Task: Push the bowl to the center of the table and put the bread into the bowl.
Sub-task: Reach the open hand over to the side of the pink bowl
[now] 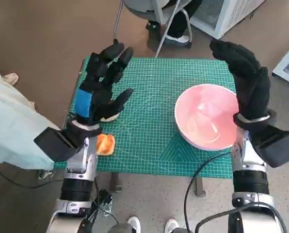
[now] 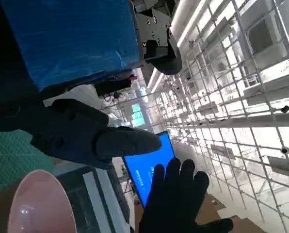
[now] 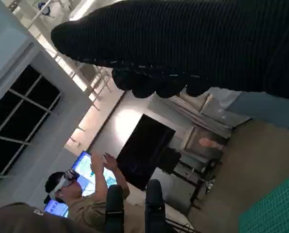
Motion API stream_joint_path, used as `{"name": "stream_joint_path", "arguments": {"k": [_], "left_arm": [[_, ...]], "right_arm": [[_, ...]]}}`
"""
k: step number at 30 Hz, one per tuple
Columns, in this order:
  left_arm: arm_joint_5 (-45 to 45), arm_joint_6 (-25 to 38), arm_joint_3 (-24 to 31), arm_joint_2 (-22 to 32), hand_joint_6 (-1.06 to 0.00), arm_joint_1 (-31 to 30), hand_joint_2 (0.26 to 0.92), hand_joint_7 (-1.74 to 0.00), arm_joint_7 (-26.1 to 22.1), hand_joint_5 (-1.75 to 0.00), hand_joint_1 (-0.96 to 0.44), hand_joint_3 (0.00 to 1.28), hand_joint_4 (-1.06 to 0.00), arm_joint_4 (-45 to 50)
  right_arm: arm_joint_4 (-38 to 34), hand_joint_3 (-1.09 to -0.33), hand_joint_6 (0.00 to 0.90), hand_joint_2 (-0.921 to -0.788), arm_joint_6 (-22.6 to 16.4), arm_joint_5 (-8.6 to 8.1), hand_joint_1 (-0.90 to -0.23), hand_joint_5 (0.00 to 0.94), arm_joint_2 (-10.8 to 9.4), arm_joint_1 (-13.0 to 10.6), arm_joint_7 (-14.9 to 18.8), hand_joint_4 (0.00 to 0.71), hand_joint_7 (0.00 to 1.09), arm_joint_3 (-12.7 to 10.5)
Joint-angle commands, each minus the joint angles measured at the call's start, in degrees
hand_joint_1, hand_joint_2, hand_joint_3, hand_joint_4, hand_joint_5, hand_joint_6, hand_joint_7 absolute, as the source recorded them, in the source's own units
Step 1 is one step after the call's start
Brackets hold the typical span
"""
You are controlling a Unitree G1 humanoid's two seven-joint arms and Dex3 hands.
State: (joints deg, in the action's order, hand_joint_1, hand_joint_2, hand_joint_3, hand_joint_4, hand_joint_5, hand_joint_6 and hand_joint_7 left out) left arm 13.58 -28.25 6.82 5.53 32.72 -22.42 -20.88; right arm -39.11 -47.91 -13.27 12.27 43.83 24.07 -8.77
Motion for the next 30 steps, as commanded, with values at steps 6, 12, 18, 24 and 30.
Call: {"name": "stream_joint_path", "arguments": {"k": [6,12,18,24,30], "left_arm": [[0.15,0.27,-0.27,0.68,-0.04,0.55,0.921,-0.77,-0.25,0.0,-0.48,0.33,-0.32,1.41],[0.05,0.0,-0.27,0.88,-0.04,0.56,0.921,-0.77,-0.22,0.0,-0.47,0.32,-0.32,1.09],[-0.13,-0.15,-0.36,0.96,-0.04,0.42,0.921,-0.77,-0.16,0.0,-0.47,0.32,-0.32,1.05],[-0.32,-0.34,-0.4,1.06,-0.04,0.32,0.921,-0.77,-0.14,0.0,-0.48,0.32,-0.32,0.97],[-0.46,-0.28,-0.46,1.15,-0.04,0.16,0.921,-0.77,0.06,0.0,-0.48,0.32,-0.32,1.24]], "right_arm": [[-1.18,-0.779,-0.001,-0.921,0.28,0.25,-0.626,0.001,-0.25,-1.17,0.0,0.244,0.59,-0.14],[-1.37,-0.776,-0.001,-0.921,0.15,0.2,-0.627,0.001,-0.22,-1.26,-0.06,0.244,0.59,-0.28],[-1.95,-0.776,-0.001,-0.921,-0.06,0.36,-0.626,0.001,-0.04,-1.29,-0.23,0.244,0.59,-0.46],[-4.36,-0.778,-0.001,-0.921,-0.36,0.07,-0.625,0.0,0.8,-0.85,-0.02,0.242,0.59,-1.29],[-8.97,-0.787,-0.001,-0.921,-1.23,-0.06,-0.623,0.0,2.47,0.15,-0.14,0.236,0.58,-3.07]]}}
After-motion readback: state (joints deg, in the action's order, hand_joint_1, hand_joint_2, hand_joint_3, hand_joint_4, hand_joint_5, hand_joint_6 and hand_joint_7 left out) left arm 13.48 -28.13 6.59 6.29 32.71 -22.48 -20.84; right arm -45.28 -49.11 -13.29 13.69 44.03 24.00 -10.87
